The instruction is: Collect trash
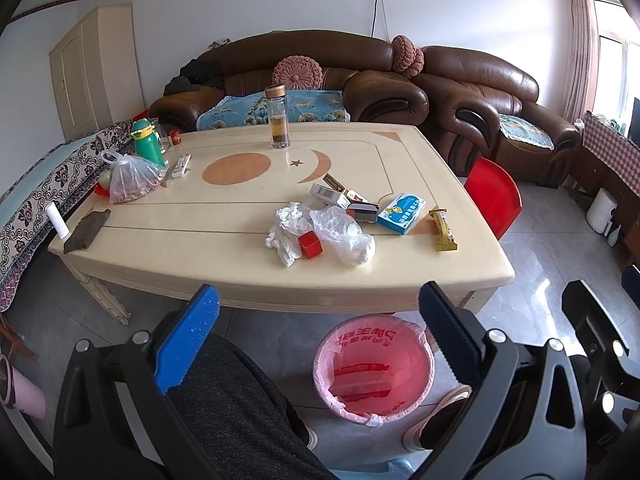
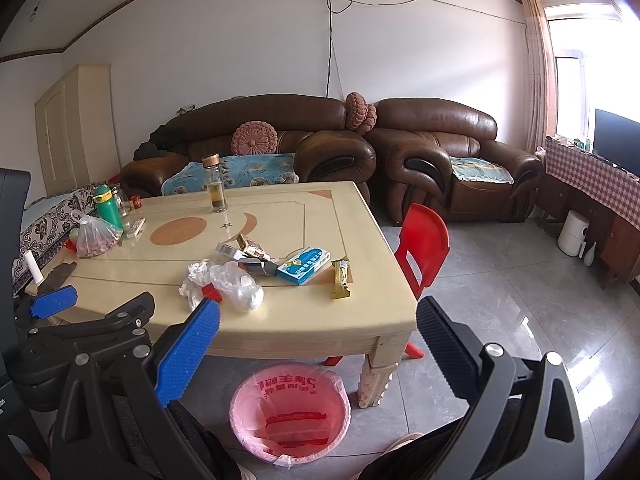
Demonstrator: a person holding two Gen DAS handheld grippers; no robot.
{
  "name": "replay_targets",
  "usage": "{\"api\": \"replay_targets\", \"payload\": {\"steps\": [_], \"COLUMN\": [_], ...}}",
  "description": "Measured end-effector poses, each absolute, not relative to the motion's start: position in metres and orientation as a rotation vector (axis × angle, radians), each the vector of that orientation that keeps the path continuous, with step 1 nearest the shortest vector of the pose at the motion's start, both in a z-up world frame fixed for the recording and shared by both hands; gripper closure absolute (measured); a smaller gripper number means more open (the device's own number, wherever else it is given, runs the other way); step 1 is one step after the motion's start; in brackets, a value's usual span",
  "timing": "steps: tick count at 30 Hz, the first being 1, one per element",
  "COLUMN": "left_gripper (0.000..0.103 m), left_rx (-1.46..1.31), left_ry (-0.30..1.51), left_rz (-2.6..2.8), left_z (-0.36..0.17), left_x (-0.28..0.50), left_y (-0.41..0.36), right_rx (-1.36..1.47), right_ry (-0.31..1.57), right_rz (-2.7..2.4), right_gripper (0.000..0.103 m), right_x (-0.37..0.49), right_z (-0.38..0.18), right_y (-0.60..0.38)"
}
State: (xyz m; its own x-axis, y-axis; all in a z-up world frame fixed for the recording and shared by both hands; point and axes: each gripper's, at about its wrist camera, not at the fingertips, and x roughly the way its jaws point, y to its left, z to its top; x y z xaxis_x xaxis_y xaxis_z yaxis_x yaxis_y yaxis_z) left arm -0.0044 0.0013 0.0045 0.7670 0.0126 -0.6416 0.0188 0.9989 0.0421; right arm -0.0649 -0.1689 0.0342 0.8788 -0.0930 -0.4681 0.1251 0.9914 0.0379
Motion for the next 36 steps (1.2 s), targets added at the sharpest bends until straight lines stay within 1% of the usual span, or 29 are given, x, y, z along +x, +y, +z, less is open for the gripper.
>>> {"api": "replay_targets", "payload": {"steps": [36], "left_gripper": [0.005], "left_rx": [0.042], "left_ry": [0.692], "left_rz": [-0.005], "left_z": [0.0054], "left_x": [-0.0052], "left_y": [0.0044], "right_rx": [0.066], "right_ry": [0.489], "right_rz": [-0.103], "right_gripper": [0.007], "right_x": [-0.064], "right_z": [0.0354], "right_y": [-0.1652]}}
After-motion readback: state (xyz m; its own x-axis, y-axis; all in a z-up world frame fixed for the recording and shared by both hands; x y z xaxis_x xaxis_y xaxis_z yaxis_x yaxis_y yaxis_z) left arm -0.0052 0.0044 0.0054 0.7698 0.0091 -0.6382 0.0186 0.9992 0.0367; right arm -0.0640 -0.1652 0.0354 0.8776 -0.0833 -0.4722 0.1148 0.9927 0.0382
